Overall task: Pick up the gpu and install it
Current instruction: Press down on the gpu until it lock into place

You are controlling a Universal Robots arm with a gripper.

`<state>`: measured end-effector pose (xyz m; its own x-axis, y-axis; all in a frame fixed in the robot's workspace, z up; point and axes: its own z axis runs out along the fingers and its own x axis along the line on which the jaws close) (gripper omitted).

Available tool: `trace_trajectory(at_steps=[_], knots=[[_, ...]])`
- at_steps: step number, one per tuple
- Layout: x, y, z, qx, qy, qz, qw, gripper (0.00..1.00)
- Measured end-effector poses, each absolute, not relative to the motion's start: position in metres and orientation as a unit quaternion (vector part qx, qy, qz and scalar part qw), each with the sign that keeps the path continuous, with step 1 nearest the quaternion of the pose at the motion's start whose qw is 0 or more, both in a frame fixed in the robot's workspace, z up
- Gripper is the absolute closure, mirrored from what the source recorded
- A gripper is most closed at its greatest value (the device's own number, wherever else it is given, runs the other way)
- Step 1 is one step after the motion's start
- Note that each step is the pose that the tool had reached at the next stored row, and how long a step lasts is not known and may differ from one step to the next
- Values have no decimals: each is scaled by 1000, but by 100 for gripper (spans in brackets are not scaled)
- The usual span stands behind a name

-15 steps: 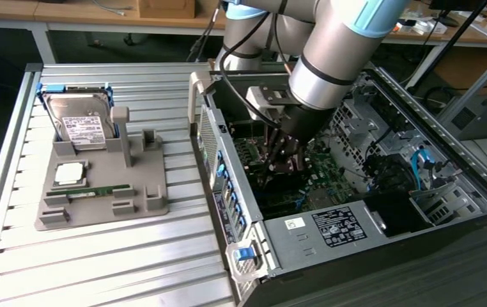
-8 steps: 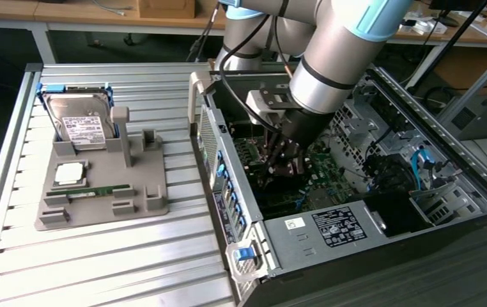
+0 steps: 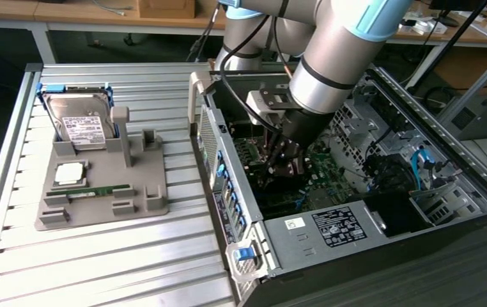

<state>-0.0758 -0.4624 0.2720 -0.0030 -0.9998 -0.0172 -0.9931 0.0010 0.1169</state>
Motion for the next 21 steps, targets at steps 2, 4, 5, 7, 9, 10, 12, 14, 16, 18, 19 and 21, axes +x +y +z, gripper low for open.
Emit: trace_trajectory(at_steps=[2,4,5,7,9,10,12,14,16,18,19,21], knots=[[-76,-462,272,705,-706,-47,35,89],[-76,-461,272,705,-706,-47,35,89],[-76,-460,272,705,-706,-47,35,89],[-76,-459,271,706,-706,-47,35,89],[-77,-459,271,706,-706,-47,35,89],[-78,-459,271,706,-706,-47,35,89],[-80,-459,271,706,-706,-48,35,89],[-81,-459,271,706,-706,-48,35,89],[-82,-459,271,706,-706,-47,35,89],[-82,-459,271,706,-706,-47,35,89],[-82,-459,271,706,-706,-47,35,89],[-80,-459,271,706,-706,-48,35,89]])
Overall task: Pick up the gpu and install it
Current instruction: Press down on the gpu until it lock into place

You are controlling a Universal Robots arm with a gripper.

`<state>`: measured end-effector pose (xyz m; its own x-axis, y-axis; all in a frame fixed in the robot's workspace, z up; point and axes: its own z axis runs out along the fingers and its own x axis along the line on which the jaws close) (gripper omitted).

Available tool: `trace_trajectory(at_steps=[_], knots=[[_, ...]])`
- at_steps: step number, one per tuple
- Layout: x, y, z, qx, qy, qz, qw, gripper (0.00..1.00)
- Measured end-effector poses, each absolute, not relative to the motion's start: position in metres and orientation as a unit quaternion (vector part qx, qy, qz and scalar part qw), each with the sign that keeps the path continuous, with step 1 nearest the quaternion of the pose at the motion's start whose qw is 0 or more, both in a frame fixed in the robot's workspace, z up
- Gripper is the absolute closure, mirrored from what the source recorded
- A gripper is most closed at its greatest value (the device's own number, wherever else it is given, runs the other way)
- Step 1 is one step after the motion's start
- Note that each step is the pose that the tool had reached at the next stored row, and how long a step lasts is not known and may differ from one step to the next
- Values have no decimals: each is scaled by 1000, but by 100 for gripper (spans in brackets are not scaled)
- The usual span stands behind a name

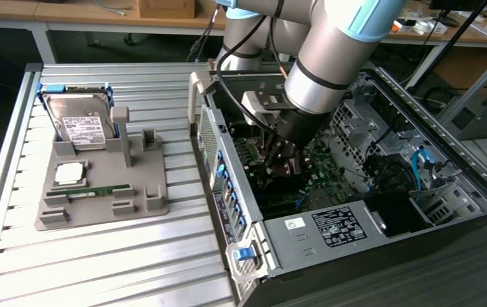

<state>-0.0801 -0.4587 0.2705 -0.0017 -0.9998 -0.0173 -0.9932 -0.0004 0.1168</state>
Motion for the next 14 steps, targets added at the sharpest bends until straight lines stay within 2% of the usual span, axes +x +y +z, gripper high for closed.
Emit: trace_trajectory(at_steps=[14], knots=[[-40,-459,271,708,-704,-49,34,89]])
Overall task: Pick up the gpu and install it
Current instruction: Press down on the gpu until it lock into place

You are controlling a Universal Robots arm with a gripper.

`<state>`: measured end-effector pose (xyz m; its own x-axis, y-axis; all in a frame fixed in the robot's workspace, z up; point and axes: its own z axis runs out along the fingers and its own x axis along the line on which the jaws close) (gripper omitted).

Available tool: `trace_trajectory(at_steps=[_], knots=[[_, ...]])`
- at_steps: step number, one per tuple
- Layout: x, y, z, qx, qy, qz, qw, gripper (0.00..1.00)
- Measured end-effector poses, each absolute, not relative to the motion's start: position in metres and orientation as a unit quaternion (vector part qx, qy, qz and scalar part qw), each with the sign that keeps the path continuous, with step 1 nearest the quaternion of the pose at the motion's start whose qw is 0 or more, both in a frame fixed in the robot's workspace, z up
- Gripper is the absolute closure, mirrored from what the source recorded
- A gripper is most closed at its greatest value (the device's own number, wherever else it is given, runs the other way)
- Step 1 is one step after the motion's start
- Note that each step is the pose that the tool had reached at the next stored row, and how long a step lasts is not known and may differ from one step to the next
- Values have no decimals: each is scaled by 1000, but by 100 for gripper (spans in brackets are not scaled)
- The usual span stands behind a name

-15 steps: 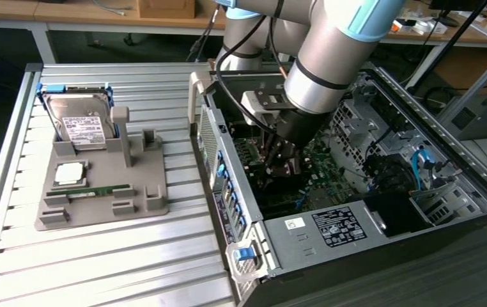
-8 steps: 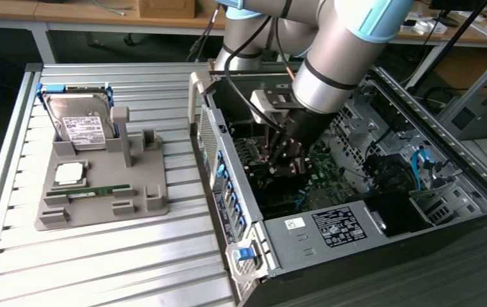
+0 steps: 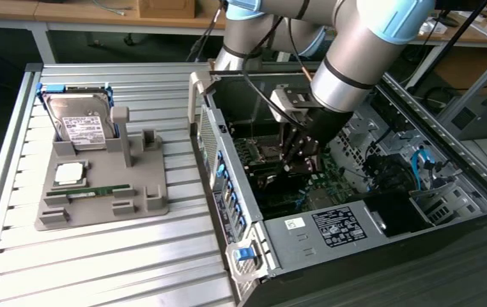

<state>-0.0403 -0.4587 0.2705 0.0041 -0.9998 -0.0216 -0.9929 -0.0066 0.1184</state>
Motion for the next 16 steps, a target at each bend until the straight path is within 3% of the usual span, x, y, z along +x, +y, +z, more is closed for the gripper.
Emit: trace_trajectory(at_steps=[16], knots=[[5,-459,269,710,-701,-53,37,89]])
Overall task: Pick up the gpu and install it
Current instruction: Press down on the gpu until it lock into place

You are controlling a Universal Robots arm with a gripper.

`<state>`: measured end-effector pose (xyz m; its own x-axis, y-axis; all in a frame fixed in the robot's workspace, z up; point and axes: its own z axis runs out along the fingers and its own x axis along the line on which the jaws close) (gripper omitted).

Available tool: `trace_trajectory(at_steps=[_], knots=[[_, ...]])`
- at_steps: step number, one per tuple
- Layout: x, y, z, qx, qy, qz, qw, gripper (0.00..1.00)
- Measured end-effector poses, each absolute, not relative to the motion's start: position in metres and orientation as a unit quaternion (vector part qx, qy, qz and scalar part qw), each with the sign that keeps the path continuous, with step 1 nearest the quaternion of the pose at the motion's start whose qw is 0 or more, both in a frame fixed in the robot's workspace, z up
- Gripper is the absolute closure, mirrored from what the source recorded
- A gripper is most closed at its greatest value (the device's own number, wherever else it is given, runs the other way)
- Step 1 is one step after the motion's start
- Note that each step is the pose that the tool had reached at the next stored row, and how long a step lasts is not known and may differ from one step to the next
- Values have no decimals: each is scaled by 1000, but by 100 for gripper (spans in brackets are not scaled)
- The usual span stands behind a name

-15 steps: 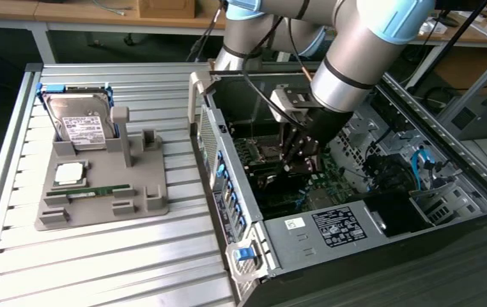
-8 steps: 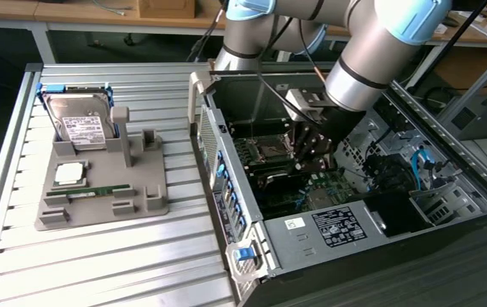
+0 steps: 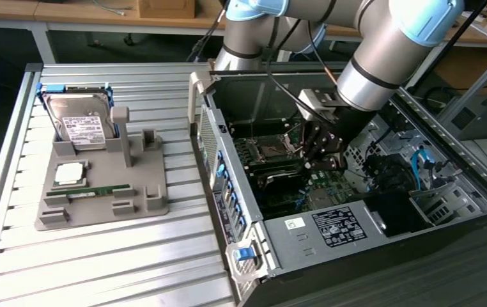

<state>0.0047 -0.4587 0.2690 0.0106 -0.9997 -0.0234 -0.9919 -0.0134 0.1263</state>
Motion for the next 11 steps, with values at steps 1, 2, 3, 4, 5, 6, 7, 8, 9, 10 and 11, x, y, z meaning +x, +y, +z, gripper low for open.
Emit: trace_trajectory(at_steps=[1,2,3,4,5,6,7,8,9,10,11], knots=[[6,-459,269,710,-701,-53,37,89],[6,-459,269,710,-701,-53,37,89],[7,-459,269,710,-701,-53,37,89],[7,-459,269,710,-701,-53,37,89],[7,-459,269,710,-701,-53,37,89],[8,-459,269,710,-701,-53,37,89],[8,-459,270,710,-701,-53,36,89],[8,-459,275,710,-701,-53,37,89],[9,-459,280,710,-701,-53,37,89],[9,-459,284,710,-701,-53,37,89],[10,-459,288,710,-701,-53,37,89]])
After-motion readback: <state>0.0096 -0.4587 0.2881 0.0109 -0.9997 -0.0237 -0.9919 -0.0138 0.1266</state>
